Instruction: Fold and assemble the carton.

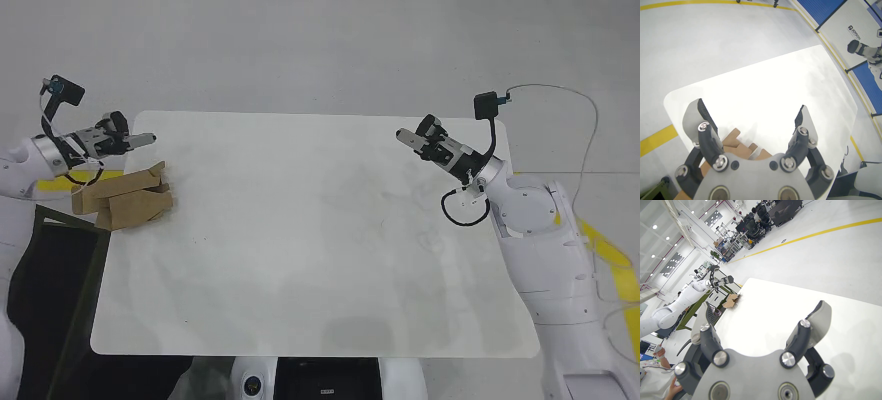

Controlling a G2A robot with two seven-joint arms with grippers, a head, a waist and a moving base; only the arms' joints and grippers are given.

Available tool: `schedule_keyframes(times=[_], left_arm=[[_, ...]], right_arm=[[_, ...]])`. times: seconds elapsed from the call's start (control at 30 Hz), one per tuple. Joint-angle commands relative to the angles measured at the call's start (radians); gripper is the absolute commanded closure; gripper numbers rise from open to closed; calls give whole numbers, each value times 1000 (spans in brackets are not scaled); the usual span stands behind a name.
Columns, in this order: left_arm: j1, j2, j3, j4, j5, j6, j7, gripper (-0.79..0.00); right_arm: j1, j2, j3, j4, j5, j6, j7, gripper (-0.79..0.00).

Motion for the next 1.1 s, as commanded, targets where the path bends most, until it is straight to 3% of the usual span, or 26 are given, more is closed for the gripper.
schedule_keyframes(times=[0.0,0.43,0.73,1.07], left_arm=[[-14,1,-2,45,7,9,3,-785],[-102,13,-10,305,146,91,118,-785],[-126,9,8,428,220,190,186,-785],[-135,14,4,525,215,235,118,-785]], right_arm=[[0,0,0,0,0,0,0,-785],[0,0,0,0,0,0,0,-785],[0,0,0,0,0,0,0,-785],[0,0,0,0,0,0,0,-785]])
